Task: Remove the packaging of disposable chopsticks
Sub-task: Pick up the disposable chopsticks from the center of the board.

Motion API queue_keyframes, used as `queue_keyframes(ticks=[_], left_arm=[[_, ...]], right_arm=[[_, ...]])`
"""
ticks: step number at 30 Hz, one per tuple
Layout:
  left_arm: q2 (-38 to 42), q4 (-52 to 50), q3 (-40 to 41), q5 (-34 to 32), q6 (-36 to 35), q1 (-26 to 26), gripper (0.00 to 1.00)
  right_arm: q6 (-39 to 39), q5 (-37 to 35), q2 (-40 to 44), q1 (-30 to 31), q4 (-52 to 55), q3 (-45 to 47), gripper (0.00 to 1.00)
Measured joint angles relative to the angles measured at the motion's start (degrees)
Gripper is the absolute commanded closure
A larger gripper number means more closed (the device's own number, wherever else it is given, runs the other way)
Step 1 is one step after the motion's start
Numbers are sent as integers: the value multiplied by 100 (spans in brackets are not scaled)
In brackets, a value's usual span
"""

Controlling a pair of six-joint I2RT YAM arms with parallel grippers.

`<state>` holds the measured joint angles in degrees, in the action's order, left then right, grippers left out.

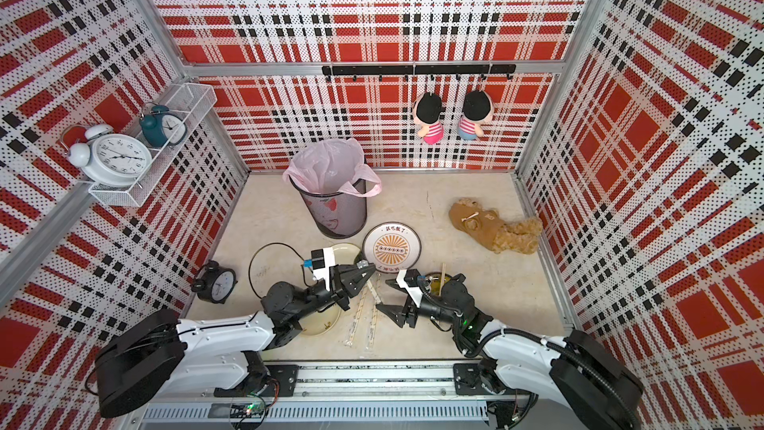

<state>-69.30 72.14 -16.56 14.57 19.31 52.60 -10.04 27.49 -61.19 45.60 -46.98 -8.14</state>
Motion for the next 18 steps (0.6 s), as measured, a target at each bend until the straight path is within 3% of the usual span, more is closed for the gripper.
queue_keyframes(ticks=[9, 18], left_arm=[[269, -511, -190, -433, -490, 348, 100], [341, -721, -190, -693, -675, 402, 100]], right_arm=[[-94, 175, -763, 0, -793, 221, 69], [-173, 234, -953, 0, -1279, 264, 86]])
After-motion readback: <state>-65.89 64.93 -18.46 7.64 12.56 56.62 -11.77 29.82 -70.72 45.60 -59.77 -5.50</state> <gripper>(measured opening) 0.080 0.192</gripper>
